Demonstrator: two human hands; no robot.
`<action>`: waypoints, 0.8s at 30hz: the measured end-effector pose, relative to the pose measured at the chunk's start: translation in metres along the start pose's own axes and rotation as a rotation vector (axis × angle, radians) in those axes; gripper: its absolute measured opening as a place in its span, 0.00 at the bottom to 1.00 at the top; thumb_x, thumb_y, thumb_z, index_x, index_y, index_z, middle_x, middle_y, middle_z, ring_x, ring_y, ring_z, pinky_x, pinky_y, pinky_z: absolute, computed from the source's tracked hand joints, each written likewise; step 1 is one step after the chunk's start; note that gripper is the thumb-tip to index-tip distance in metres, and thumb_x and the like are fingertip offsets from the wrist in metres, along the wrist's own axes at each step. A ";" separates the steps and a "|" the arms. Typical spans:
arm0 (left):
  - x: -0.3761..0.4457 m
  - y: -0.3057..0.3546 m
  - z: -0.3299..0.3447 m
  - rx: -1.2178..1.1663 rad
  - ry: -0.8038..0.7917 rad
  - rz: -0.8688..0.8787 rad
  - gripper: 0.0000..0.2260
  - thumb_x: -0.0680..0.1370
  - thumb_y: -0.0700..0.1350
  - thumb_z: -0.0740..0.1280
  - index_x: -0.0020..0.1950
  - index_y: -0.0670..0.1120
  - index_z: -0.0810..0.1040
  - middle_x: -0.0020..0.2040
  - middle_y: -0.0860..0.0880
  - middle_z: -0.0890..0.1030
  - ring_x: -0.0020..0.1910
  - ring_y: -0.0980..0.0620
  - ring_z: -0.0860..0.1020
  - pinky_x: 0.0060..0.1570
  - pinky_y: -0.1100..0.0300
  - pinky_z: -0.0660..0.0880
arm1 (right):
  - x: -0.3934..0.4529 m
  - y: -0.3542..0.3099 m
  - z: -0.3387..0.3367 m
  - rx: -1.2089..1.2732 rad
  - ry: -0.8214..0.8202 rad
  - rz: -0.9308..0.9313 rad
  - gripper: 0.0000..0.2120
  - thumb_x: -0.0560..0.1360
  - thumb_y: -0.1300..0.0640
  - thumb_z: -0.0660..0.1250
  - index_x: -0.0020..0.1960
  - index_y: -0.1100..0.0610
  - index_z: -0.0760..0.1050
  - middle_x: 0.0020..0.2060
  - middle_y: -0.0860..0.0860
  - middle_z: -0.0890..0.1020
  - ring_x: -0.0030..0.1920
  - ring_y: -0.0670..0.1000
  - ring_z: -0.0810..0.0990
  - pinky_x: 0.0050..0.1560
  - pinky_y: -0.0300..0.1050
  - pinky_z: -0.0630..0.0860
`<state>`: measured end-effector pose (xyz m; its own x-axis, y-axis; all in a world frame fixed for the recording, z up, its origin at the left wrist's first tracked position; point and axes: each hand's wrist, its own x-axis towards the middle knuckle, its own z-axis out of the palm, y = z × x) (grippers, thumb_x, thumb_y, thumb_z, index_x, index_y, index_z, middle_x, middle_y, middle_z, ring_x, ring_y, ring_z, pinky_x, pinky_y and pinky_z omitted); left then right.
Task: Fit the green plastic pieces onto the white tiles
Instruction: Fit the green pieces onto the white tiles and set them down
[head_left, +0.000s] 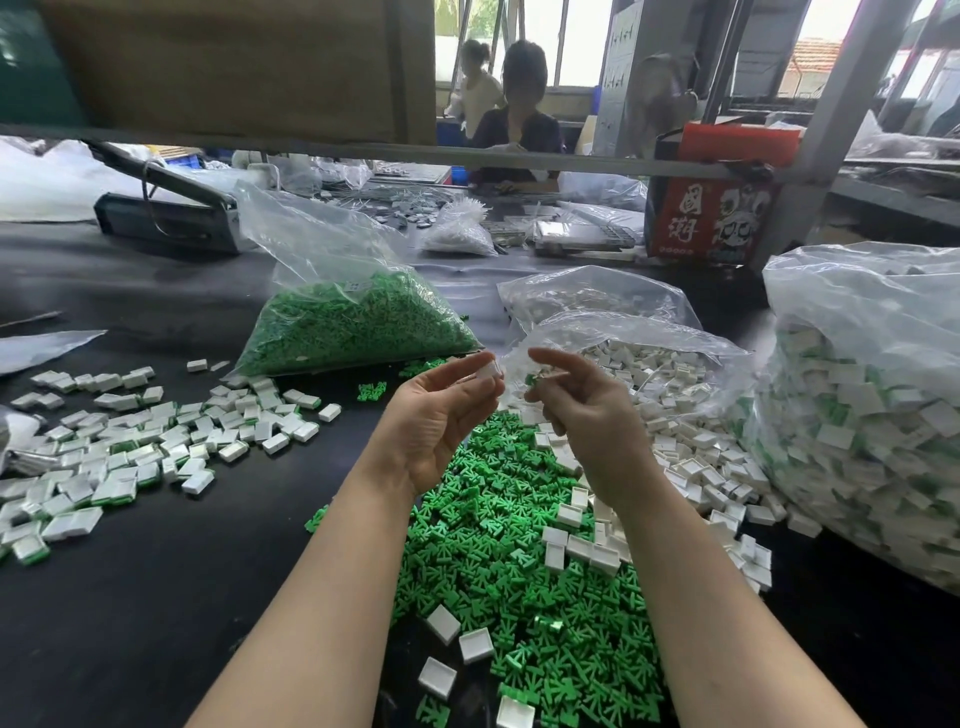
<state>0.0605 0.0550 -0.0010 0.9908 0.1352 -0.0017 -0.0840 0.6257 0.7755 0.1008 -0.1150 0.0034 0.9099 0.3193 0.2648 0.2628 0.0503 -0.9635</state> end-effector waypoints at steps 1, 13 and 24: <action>0.000 0.000 0.000 0.007 -0.003 -0.003 0.16 0.68 0.35 0.72 0.56 0.38 0.81 0.45 0.42 0.85 0.41 0.50 0.85 0.38 0.63 0.80 | 0.000 0.000 0.000 0.015 0.018 -0.009 0.11 0.77 0.63 0.68 0.59 0.55 0.78 0.43 0.54 0.84 0.36 0.44 0.77 0.39 0.37 0.73; 0.002 -0.008 0.006 0.280 0.014 0.020 0.12 0.67 0.50 0.73 0.44 0.43 0.86 0.38 0.46 0.84 0.33 0.55 0.81 0.34 0.65 0.78 | 0.001 0.000 0.007 0.144 0.123 -0.106 0.07 0.74 0.67 0.70 0.52 0.64 0.81 0.39 0.50 0.83 0.35 0.37 0.79 0.38 0.31 0.75; 0.002 -0.014 0.014 0.428 0.015 0.123 0.07 0.74 0.46 0.70 0.45 0.43 0.84 0.37 0.47 0.84 0.34 0.54 0.81 0.36 0.63 0.77 | 0.001 0.003 0.010 0.057 0.159 -0.129 0.07 0.73 0.66 0.71 0.51 0.64 0.81 0.40 0.51 0.84 0.35 0.38 0.80 0.38 0.31 0.75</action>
<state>0.0647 0.0355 -0.0032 0.9743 0.2019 0.0997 -0.1463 0.2307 0.9620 0.0992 -0.1048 0.0005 0.9102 0.1538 0.3845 0.3659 0.1358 -0.9207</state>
